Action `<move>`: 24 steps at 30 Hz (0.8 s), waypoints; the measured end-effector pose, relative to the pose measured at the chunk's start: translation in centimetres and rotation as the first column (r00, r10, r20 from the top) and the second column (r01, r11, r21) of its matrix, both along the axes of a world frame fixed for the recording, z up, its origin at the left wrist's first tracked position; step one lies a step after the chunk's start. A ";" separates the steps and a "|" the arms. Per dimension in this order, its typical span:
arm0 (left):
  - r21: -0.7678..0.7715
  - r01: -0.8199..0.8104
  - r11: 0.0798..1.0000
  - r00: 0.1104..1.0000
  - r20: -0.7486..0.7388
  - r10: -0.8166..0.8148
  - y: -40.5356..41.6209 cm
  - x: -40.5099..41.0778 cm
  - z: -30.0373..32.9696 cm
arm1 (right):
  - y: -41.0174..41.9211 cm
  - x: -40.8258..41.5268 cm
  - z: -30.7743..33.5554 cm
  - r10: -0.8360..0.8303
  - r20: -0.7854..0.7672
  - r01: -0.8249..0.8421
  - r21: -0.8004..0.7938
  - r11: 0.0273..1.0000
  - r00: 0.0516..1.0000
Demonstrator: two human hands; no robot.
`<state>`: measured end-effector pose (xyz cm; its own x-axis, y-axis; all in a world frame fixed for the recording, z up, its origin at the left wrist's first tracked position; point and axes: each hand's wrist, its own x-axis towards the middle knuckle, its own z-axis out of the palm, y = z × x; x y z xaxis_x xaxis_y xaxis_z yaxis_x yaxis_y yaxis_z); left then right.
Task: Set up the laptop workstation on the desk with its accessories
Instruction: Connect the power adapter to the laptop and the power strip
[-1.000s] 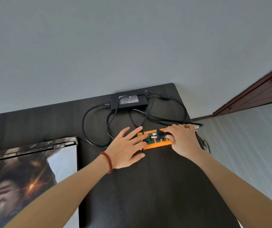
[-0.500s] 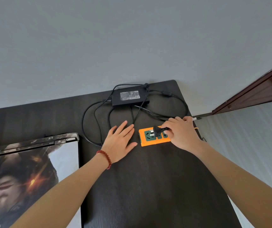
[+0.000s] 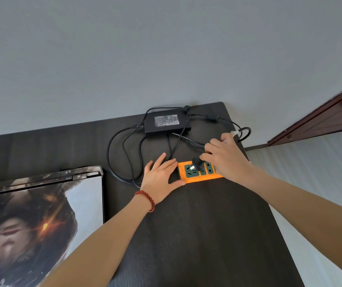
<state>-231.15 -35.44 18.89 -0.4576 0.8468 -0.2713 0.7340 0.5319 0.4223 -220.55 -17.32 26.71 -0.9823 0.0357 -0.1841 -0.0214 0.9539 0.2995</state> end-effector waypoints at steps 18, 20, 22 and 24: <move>-0.032 -0.058 0.998 0.998 0.012 0.058 0.6 0.2 0.5 | -2.8 -1.3 1.2 -0.103 0.124 0.105 -0.005 0.994 0.987; -0.037 -0.056 0.998 0.998 0.003 0.056 0.6 0.1 0.6 | -2.8 -1.5 1.3 -0.053 0.064 0.050 0.044 0.998 0.997; -0.044 -0.049 0.998 0.999 -0.006 0.048 0.6 0.1 0.6 | -2.6 -1.6 1.5 -0.029 0.021 0.027 0.088 0.996 0.999; -0.041 -0.047 0.998 0.999 -0.006 0.047 0.6 0.1 0.5 | -2.2 -1.4 1.5 -0.011 0.027 0.009 0.096 0.995 1.000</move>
<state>-231.09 -34.86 19.44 -0.4984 0.8122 -0.3032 0.7098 0.5831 0.3953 -221.97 -19.52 28.19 -0.9764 0.0642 -0.2060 -0.0215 0.9211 0.3888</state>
